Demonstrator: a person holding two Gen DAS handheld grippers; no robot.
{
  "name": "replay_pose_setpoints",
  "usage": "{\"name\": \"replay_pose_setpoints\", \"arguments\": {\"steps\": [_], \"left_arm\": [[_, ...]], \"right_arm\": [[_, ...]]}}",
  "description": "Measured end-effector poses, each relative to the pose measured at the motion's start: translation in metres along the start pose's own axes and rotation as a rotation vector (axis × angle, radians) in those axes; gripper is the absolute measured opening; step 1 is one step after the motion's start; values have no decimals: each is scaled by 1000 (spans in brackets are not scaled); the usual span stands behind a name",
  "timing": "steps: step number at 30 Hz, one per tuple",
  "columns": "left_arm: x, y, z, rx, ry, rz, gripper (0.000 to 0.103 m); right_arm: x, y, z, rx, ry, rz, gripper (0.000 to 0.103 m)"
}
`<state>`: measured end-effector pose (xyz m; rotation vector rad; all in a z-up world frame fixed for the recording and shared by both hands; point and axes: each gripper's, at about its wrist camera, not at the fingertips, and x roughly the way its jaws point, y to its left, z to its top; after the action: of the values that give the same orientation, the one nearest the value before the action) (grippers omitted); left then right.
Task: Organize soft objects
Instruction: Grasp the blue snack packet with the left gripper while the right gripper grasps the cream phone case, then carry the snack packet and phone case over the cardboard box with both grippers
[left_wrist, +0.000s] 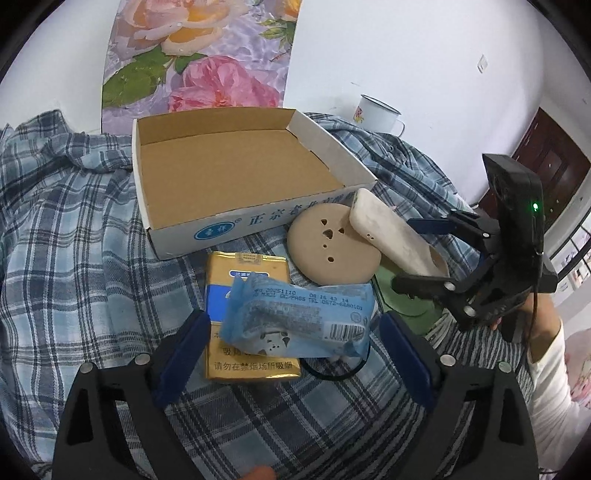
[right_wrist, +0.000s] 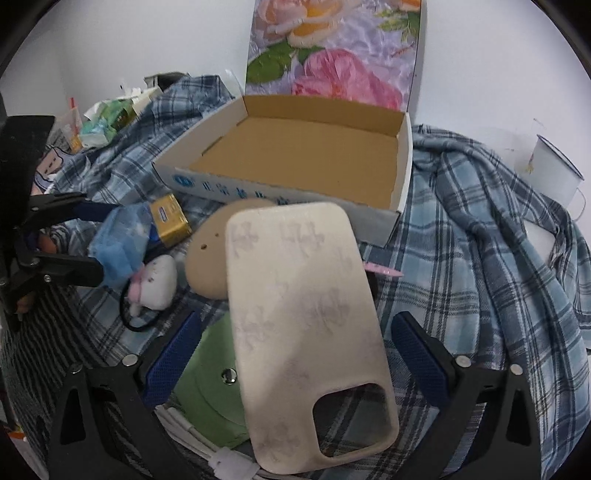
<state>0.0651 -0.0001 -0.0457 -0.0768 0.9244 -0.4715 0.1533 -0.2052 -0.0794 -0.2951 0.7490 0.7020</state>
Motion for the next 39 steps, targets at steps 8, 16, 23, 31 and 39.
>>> {"name": "replay_pose_setpoints", "arguments": {"steps": [8, 16, 23, 31, 39], "left_arm": [[3, -9, -2, 45, -7, 32, 77], [-4, -8, -3, 49, -45, 5, 73], [-13, -12, -4, 60, -90, -4, 72], [-29, -16, -4, 81, -152, 17, 72], [-58, -20, 7, 107, -256, 96, 72]], "right_arm": [[-2, 1, 0, -2, -11, -20, 76], [-19, 3, 0, -9, -86, -34, 76], [-35, 7, -1, -22, -163, -58, 75], [-55, 9, 0, -29, -262, -82, 75], [-87, 19, 15, -49, -369, -88, 74]]}}
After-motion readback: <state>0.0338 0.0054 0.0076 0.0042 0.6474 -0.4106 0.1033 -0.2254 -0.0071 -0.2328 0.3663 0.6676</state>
